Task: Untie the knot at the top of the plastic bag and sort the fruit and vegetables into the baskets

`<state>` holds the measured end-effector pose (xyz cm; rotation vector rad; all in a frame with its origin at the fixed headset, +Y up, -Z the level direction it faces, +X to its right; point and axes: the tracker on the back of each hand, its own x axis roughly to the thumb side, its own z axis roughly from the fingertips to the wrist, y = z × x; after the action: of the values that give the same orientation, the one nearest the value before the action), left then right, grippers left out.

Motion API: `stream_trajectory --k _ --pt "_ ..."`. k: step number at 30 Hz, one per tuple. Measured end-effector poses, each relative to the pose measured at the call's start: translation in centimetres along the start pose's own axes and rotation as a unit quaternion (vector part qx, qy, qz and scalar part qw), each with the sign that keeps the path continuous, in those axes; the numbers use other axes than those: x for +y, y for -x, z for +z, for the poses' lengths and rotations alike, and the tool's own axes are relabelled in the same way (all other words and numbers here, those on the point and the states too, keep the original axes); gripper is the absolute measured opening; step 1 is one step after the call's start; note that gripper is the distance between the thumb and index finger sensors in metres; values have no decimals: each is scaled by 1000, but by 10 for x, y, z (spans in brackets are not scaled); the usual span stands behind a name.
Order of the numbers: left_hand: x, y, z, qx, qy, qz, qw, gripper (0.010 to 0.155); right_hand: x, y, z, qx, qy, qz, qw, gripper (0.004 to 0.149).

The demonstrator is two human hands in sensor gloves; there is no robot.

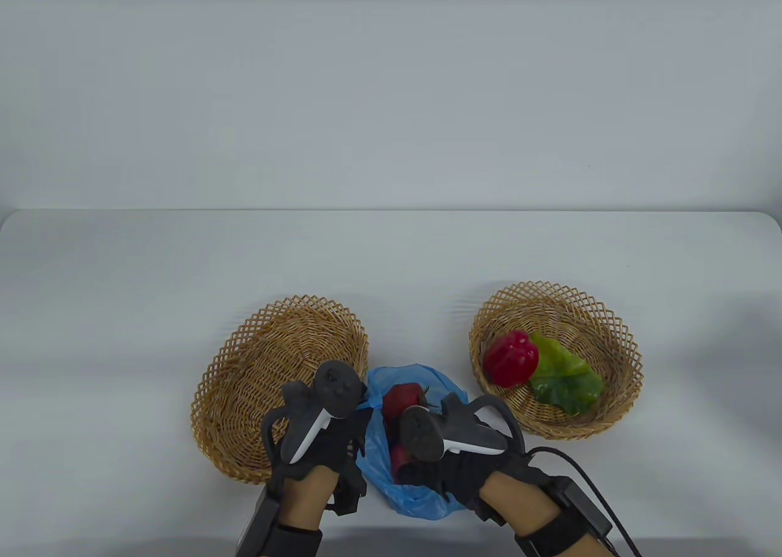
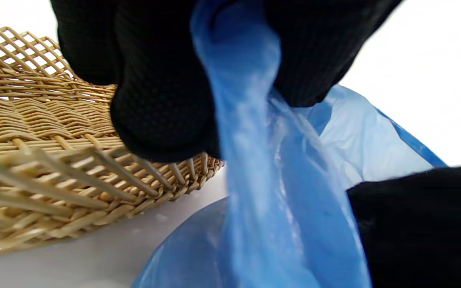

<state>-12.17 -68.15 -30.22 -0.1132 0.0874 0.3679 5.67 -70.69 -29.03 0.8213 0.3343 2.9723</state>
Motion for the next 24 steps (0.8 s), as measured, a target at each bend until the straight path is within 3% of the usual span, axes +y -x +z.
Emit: stream_trajectory --k 3,6,11,17,24 --pt "0 0 0 2 -1 -5 1000 42 3 -4 0 1 -19 58 998 76" --pt "0 0 0 2 0 -8 1000 42 2 -9 0 -4 -28 42 999 83" --pt "-1 -1 0 2 6 -12 1000 42 12 -4 -3 27 -74 137 987 98" --pt "-2 -1 0 6 10 -18 1000 42 16 6 -9 44 -68 105 991 102" --pt "-2 -1 0 9 13 -23 1000 42 18 19 -12 63 -75 34 995 93"
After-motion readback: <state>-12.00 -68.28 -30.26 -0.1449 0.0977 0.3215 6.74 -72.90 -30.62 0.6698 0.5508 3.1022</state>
